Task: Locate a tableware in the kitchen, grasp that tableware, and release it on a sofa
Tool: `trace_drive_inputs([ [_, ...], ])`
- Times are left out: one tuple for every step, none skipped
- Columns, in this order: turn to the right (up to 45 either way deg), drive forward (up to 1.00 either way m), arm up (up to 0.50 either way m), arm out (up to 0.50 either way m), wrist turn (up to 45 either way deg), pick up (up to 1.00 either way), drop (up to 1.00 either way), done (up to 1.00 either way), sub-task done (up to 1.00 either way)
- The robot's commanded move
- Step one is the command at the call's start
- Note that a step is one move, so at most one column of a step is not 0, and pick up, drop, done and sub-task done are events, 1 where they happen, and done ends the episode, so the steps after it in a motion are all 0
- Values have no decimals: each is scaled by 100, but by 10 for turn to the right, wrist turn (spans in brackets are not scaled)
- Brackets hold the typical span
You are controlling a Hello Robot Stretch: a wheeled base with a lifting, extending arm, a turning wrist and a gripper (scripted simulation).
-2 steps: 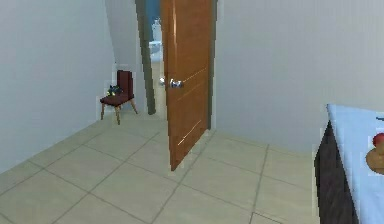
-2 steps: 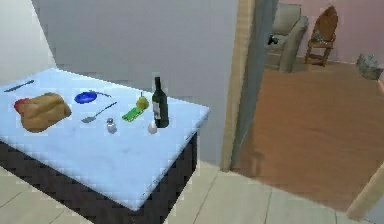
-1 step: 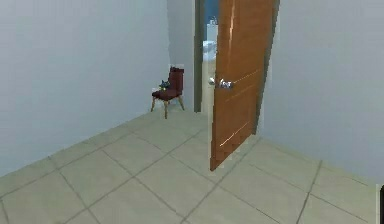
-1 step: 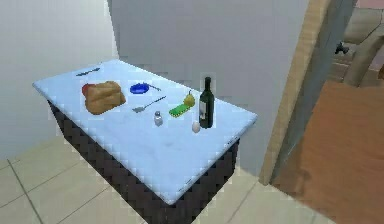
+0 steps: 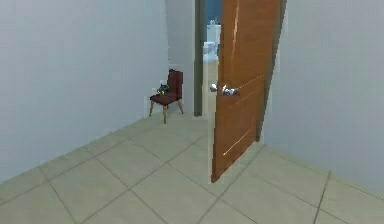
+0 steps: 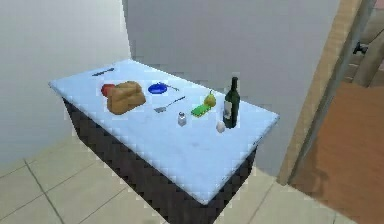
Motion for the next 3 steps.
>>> trace_drive_inputs([
  [-450, 0, 0, 0, 0, 0, 0, 0, 0],
  [0, 45, 0, 0, 0, 0, 0, 0, 0],
  [-450, 0, 0, 0, 0, 0, 0, 0, 0],
])
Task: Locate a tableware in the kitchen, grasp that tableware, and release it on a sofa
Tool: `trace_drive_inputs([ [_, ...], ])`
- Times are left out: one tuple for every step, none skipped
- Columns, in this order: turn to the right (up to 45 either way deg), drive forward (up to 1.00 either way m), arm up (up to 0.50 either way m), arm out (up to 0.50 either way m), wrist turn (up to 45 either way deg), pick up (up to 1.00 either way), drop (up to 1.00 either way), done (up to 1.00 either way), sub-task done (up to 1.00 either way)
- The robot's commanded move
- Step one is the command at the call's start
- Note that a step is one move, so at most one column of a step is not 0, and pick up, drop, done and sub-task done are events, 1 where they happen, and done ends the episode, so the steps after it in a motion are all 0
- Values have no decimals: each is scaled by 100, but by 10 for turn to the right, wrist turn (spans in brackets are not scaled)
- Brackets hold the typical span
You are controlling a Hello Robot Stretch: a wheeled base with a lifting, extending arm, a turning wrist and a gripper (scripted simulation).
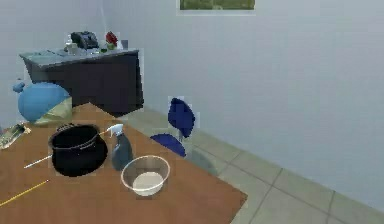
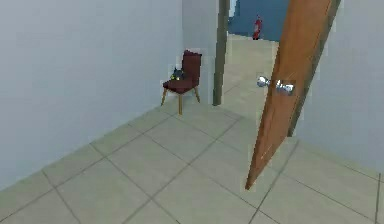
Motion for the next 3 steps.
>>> trace_drive_inputs([
  [-450, 0, 0, 0, 0, 0, 0, 0, 0],
  [-450, 0, 0, 0, 0, 0, 0, 0, 0],
  [-120, 0, 0, 0, 0, 0, 0, 0, 0],
])
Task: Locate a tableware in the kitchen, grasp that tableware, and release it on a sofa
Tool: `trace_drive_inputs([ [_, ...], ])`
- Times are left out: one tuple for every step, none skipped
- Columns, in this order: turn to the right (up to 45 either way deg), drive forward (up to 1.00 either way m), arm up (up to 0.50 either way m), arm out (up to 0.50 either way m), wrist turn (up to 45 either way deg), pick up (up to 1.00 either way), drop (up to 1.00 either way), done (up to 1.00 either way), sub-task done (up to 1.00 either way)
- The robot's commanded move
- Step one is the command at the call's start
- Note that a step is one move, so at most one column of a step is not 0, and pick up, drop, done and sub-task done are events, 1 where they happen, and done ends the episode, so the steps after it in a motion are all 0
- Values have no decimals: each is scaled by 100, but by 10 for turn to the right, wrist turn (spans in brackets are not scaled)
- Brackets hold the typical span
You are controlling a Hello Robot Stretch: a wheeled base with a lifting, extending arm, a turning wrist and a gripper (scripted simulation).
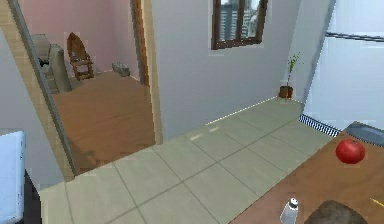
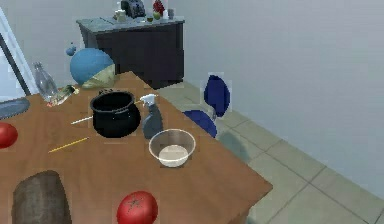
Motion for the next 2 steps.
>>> trace_drive_inputs([
  [0, 0, 50, 0, 0, 0, 0, 0, 0],
  [0, 0, 38, 0, 0, 0, 0, 0, 0],
])
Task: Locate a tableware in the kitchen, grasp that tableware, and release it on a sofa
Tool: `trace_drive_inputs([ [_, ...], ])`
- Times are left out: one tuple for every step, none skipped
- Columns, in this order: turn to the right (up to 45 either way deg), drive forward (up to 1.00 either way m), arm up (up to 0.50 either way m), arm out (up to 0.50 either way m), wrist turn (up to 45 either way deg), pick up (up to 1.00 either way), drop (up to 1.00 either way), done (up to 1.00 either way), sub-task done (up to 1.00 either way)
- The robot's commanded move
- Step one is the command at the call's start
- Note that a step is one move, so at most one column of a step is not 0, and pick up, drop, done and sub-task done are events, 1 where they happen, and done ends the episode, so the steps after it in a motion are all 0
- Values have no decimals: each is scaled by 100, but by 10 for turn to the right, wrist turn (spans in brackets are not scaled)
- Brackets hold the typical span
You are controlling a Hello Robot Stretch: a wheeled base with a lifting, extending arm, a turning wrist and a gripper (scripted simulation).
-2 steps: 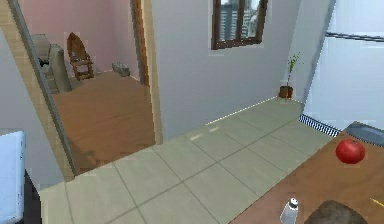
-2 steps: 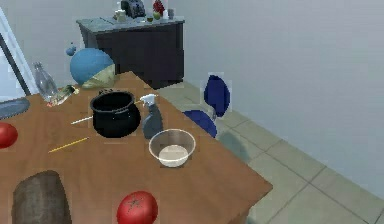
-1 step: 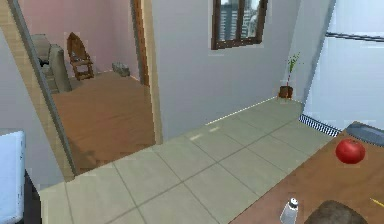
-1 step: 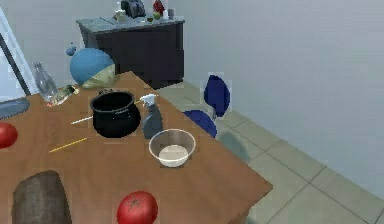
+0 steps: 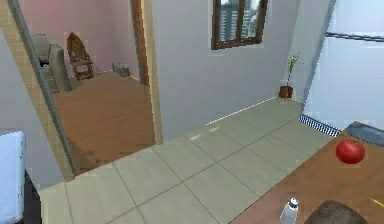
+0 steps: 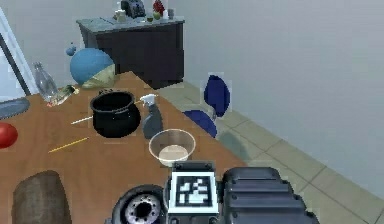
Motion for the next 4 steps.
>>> trace_drive_inputs([
  [0, 0, 0, 28, 0, 0, 0, 0, 0],
  [0, 0, 0, 0, 450, 0, 0, 0, 0],
  [0, 0, 0, 0, 450, 0, 0, 0, 0],
  [0, 0, 0, 0, 450, 0, 0, 0, 0],
])
